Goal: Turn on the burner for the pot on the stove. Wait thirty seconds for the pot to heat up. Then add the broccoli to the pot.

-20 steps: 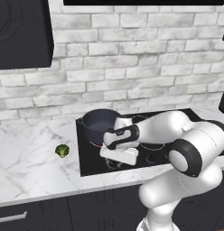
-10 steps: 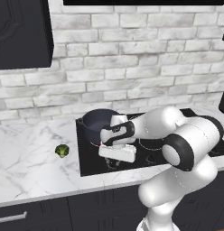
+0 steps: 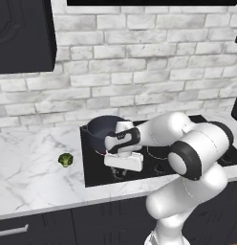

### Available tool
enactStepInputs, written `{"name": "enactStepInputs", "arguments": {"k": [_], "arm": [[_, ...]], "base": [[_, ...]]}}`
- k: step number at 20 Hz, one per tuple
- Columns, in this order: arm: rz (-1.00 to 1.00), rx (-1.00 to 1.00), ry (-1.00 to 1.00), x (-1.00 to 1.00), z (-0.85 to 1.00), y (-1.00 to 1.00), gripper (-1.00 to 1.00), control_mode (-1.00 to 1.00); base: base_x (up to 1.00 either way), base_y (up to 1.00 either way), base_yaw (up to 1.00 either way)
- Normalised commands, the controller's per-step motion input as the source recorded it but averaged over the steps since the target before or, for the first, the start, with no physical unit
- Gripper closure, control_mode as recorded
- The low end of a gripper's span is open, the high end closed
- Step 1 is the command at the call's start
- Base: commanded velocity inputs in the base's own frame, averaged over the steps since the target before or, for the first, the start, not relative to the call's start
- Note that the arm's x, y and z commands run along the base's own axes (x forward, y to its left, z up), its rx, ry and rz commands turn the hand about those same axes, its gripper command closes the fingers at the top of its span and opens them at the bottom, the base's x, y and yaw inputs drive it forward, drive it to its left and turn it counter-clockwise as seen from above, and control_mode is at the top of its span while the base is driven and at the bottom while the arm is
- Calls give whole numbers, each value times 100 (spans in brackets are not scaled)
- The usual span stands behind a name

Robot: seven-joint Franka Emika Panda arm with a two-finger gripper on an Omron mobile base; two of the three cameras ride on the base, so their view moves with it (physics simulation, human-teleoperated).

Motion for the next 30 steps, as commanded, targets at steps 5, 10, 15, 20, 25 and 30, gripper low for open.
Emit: {"name": "enactStepInputs", "arguments": {"k": [5, 10, 15, 20, 25, 30], "arm": [[0, 0, 0, 0, 7, -4, 100, -100], [0, 0, 0, 0, 0, 0, 100, -100], [0, 0, 0, 0, 0, 0, 100, -100], [0, 0, 0, 0, 0, 0, 100, -100], [0, 0, 0, 0, 0, 0, 100, -100], [0, 0, 0, 0, 0, 0, 100, -100]], "base": [[0, 0, 0], [0, 0, 0], [0, 0, 0], [0, 0, 0], [0, 0, 0], [0, 0, 0]]}}
